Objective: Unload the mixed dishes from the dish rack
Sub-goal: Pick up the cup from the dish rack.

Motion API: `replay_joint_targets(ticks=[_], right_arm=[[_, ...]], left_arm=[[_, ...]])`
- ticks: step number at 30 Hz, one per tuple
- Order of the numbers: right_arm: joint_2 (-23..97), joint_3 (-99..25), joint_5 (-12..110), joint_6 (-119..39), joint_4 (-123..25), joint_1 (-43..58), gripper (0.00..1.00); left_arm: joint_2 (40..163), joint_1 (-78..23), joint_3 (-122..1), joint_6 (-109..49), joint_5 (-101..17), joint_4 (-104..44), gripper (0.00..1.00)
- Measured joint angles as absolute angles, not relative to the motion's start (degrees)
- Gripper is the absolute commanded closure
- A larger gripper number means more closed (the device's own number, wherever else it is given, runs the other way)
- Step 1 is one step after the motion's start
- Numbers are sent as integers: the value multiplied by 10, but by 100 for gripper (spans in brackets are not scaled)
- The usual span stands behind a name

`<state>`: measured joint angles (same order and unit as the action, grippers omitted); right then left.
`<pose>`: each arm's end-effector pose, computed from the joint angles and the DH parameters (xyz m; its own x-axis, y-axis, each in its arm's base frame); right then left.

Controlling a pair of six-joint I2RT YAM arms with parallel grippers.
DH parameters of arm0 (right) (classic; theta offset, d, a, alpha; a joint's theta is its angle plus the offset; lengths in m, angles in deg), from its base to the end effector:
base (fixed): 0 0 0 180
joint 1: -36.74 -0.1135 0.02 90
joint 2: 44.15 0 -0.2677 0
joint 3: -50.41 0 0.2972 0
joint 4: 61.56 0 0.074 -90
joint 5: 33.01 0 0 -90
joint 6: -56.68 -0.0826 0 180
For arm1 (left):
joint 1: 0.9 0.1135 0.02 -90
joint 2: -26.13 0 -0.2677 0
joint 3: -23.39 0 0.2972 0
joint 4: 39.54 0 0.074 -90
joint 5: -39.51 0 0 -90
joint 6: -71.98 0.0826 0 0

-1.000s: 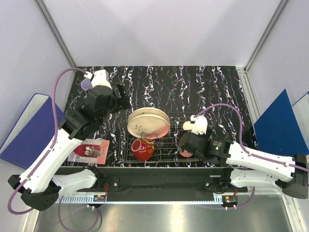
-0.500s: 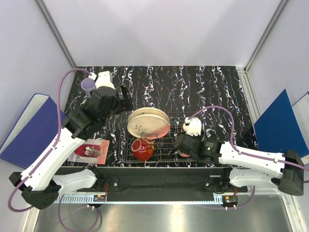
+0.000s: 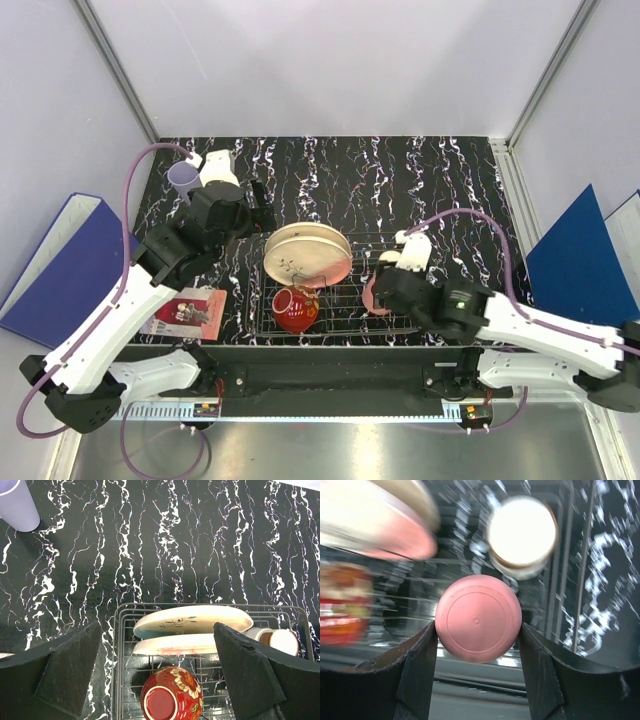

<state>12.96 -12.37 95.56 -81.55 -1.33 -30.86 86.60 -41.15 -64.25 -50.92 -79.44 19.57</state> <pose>0.1432 0.2122 0.2547 -0.6432 -0.0303 -0.7651 -0.1582 0.9829 0.0941 0.2369 -0.1482 0.4048 -0.4758 -0.2199 -0.8516 -0.0078 0.9693 -0.2459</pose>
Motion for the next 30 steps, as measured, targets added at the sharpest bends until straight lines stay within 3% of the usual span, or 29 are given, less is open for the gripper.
replay_joint_targets(ticks=[1, 7, 12, 17, 20, 26, 30], right_arm=[[117, -143, 957, -808, -12, -311, 100], [9, -221, 980, -739, -62, -316, 100], [-71, -229, 1001, -681, -162, -316, 100], [-64, -228, 979, -649, -252, -290, 100], [-17, -244, 899, -643, -282, -203, 100], [157, -352, 647, -674, -350, 80, 100], [255, -378, 504, -716, -429, 171, 100]], left_arm=[[866, -411, -642, -509, -794, 195, 1], [855, -412, -635, -508, -776, 170, 1], [795, -412, -569, -504, -683, 70, 1], [756, -412, -537, -507, -591, -27, 1], [756, -412, -537, -511, -558, -75, 1], [757, -412, -538, -508, -544, -110, 1], [762, -406, -548, -493, -543, -121, 1]])
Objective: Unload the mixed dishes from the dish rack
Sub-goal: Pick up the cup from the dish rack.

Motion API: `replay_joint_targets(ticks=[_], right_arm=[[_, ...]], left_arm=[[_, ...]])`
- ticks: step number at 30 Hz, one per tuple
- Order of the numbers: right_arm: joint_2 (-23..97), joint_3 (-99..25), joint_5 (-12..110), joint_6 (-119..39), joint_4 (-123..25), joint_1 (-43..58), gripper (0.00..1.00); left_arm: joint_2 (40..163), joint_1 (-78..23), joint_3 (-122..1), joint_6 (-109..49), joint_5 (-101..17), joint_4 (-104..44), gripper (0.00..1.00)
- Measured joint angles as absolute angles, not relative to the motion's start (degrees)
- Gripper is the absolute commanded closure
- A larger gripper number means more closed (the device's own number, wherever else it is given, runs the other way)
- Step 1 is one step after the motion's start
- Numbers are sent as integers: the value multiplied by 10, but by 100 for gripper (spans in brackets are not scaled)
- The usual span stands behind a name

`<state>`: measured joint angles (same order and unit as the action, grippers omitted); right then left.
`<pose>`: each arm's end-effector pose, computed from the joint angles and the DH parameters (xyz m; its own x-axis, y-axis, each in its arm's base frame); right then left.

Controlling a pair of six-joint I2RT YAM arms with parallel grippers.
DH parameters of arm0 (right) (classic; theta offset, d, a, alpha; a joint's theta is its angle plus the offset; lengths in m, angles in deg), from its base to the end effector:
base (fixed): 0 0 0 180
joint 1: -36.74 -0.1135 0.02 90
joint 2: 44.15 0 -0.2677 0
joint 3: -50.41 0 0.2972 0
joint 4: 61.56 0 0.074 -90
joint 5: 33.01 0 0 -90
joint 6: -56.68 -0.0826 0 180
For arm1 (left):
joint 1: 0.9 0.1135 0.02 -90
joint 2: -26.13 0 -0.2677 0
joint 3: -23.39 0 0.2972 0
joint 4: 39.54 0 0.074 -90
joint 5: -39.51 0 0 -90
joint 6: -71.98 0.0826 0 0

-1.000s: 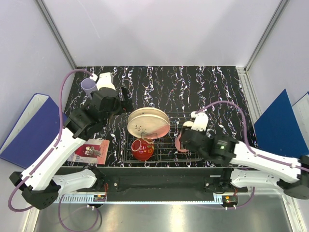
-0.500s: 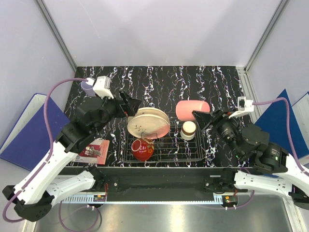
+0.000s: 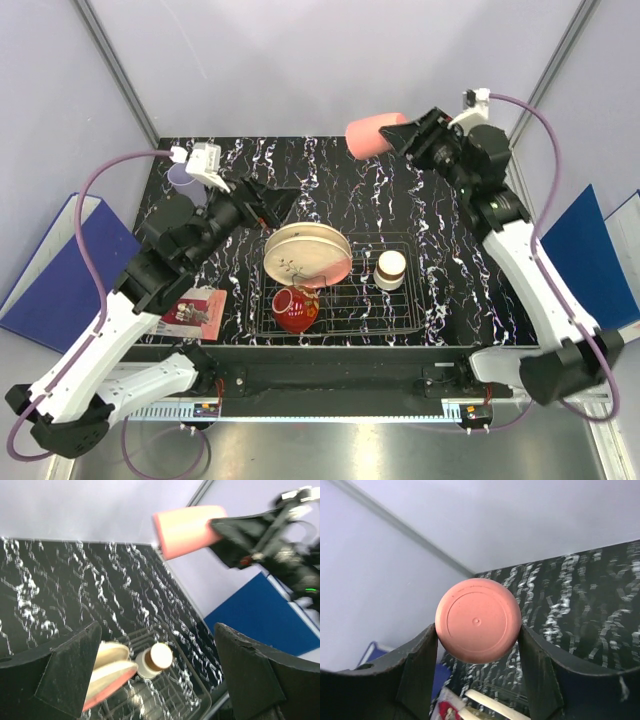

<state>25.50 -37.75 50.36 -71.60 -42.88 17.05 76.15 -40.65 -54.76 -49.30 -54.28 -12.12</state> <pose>0.3402 0.1319 0.4584 -0.2769 0.5545 -0.7848 -0.3463 0.7042 0.6198 0.2084 -0.1662 0.4607 -0.2968 -0.4270 -0.8541 0.5068 0.6877 -0.5199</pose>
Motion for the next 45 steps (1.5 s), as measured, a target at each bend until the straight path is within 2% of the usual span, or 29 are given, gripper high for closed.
replay_joint_targets(ticks=[4, 8, 12, 19, 30, 33, 36, 37, 38, 39, 40, 41, 44, 45], right_arm=[[328, -378, 384, -773, -524, 205, 100], [401, -369, 271, -884, -680, 263, 100], [476, -348, 215, -977, -818, 305, 100], [489, -340, 166, -1003, -852, 258, 100], [464, -340, 159, -950, -833, 185, 100], [464, -340, 160, -941, -826, 166, 100], [464, -340, 162, -931, -816, 150, 100], [464, -340, 166, -926, -809, 146, 100], [464, -340, 167, -924, -805, 142, 100], [464, -340, 167, -923, -802, 140, 94], [463, -342, 169, -919, -795, 139, 82], [462, -343, 176, -909, -768, 138, 54], [455, -350, 202, -866, -703, 135, 21], [448, -355, 223, -846, -671, 134, 13]], left_arm=[[796, -358, -574, -496, -495, -154, 1], [864, -245, -584, -551, -380, -238, 1], [967, -179, -582, -638, -270, -352, 1], [1103, -169, -562, -787, -140, -552, 3], [1108, -174, -560, -840, -100, -650, 5], [1107, -180, -560, -840, -96, -650, 16], [1106, -189, -560, -840, -89, -648, 49], [1106, -192, -560, -840, -87, -648, 79], [1106, -194, -560, -839, -84, -646, 95], [1106, -195, -560, -836, -84, -637, 100], [1106, -195, -560, -839, -77, -633, 100], [1103, -193, -565, -831, -77, -626, 100], [1090, -194, -592, -765, -98, -506, 100], [1090, -193, -610, -740, -116, -454, 100]])
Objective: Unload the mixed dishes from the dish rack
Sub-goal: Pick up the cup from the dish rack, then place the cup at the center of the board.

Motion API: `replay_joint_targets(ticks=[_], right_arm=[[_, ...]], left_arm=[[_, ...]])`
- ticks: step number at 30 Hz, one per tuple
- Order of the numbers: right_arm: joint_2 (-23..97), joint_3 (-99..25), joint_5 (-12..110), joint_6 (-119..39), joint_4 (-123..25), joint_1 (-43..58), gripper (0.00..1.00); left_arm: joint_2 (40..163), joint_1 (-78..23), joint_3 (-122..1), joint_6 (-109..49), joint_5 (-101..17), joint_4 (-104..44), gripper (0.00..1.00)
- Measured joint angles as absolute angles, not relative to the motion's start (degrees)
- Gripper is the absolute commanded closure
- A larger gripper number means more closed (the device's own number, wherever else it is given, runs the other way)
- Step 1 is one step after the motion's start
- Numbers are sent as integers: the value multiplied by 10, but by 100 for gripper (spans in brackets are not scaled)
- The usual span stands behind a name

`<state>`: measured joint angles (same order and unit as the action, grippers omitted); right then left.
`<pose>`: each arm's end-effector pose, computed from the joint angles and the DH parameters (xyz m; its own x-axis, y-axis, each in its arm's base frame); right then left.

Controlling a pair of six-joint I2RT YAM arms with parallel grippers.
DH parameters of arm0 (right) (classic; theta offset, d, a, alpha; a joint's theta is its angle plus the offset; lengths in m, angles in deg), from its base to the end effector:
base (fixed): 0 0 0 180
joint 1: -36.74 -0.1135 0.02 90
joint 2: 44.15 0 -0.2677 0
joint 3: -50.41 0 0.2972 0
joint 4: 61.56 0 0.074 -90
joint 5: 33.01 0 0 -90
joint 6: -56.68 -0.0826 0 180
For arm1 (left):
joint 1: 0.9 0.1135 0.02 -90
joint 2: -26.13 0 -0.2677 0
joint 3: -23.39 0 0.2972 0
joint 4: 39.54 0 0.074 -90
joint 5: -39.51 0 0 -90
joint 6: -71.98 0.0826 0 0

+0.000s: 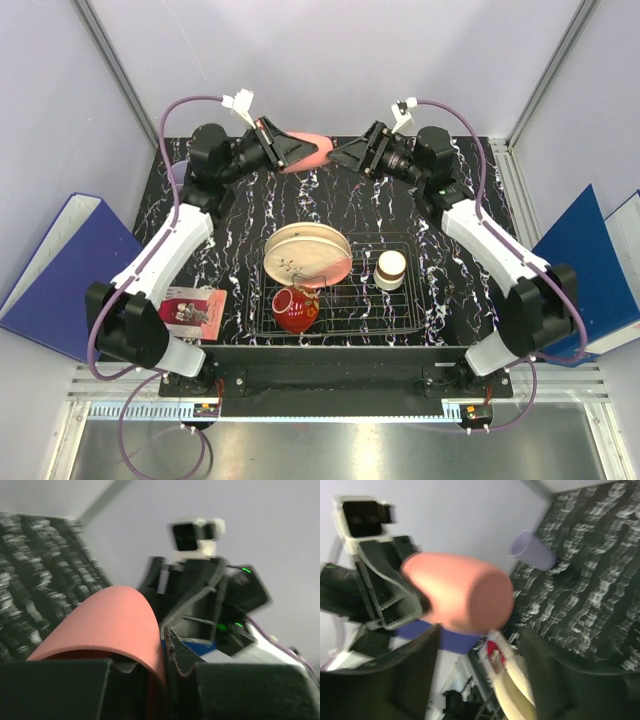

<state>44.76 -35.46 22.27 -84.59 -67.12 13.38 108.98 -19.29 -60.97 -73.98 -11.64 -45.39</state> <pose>0.3976 0.2230 0.3716 -0.6365 0.4235 -0.6446 -0.5622 0.3173 0.7637 0.3831 -0.1820 0.4047 -0.6247 -0.4724 -0.6217 0.5687 0.2703 -0.7768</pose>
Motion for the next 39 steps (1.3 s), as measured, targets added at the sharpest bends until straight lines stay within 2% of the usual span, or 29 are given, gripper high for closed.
replay_joint_targets(ticks=[4, 8, 12, 15, 23, 39], right_arm=[[396, -361, 345, -761, -520, 127, 9], [331, -364, 482, -706, -391, 121, 10], [272, -364, 596, -675, -296, 113, 9], [245, -363, 645, -662, -246, 112, 8], [193, -304, 722, -631, -181, 107, 8], [194, -214, 719, -626, -185, 107, 8]], left_arm=[[1089, -181, -721, -643, -238, -230, 100], [1104, -143, -901, -573, -423, -19, 100], [1145, -101, -1031, -536, -574, 103, 100], [1203, -66, -1089, -519, -637, 172, 100], [1374, -10, -1096, -499, -687, 288, 100], [1481, 35, -1190, -495, -688, 307, 100]])
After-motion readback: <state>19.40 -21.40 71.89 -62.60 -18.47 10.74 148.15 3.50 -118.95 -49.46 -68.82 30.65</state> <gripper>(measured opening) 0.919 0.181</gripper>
